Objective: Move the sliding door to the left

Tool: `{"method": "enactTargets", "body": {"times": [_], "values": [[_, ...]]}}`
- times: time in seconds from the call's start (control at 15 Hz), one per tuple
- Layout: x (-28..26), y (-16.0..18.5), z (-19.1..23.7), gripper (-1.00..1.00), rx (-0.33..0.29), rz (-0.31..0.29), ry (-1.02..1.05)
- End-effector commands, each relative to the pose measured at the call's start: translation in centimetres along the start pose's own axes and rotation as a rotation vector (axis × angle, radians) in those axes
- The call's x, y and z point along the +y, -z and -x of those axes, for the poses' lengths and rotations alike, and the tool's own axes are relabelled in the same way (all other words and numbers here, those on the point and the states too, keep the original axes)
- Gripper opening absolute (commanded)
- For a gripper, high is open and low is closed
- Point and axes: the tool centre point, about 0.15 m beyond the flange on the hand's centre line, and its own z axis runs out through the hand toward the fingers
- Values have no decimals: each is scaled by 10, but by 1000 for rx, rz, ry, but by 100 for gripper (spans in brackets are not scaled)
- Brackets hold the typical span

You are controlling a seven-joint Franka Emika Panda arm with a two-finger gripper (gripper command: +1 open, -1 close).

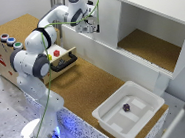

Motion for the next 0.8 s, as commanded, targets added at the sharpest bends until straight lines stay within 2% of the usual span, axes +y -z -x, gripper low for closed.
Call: {"method": "enactTargets", "body": {"times": [0.0,0.2,0.53,0.6,0.73], "values": [[-16,4,37,100,-174,-50,56],[-35,6,59,100,-223,-98,72],[-47,26,92,100,-141,-101,130],[-58,28,105,100,-145,-101,163],[-73,30,128,100,-154,-142,161]]}}
